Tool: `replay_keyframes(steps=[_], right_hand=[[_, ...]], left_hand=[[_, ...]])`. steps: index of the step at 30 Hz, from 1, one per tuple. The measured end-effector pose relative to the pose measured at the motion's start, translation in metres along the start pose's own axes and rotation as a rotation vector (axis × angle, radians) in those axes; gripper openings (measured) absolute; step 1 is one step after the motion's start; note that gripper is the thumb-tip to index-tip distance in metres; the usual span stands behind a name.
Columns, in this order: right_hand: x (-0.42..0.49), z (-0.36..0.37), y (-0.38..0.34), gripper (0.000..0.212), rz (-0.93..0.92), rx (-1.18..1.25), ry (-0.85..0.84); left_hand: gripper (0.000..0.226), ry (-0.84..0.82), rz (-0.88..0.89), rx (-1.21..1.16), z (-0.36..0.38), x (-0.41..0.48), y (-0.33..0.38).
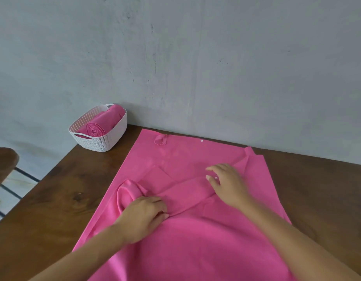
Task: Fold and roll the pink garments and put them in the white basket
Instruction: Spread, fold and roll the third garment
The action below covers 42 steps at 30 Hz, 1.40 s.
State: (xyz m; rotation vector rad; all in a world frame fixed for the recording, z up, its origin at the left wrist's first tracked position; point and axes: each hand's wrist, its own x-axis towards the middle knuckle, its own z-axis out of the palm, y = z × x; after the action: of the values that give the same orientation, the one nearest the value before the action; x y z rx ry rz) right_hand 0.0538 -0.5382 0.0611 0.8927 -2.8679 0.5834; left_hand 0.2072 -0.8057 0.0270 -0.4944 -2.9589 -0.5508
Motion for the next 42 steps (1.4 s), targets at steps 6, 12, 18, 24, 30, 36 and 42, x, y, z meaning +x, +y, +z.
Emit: replay_keyframes(steps=[6,12,18,24,30,36,42], right_hand=[[0.017,0.018,-0.001,0.032,-0.008,-0.014,-0.133],[0.03,0.027,-0.003,0.031,-0.014,-0.01,-0.206],[0.06,0.035,-0.017,0.031,-0.033,0.048,-0.248],[0.113,0.049,-0.048,0.035,-0.116,0.057,-0.256],[0.168,0.067,-0.076,0.045,-0.207,-0.003,-0.316],[0.201,0.087,-0.083,0.047,-0.255,-0.186,-0.399],[0.207,0.086,-0.081,0.044,-0.267,-0.139,-0.288]], left_hand=[[0.015,0.073,-0.24,-0.085,-0.024,0.034,-0.015],[0.028,-0.041,-0.516,-0.056,-0.04,0.075,-0.064],[0.035,-0.117,-0.605,-0.109,-0.019,0.094,-0.086],[0.043,-0.069,-0.551,-0.145,-0.013,0.099,-0.088],[0.046,0.022,-0.527,-0.193,-0.015,0.095,-0.092],[0.042,0.112,-0.596,-0.193,-0.017,0.093,-0.108],[0.039,0.215,-0.706,-0.232,-0.032,0.112,-0.132]])
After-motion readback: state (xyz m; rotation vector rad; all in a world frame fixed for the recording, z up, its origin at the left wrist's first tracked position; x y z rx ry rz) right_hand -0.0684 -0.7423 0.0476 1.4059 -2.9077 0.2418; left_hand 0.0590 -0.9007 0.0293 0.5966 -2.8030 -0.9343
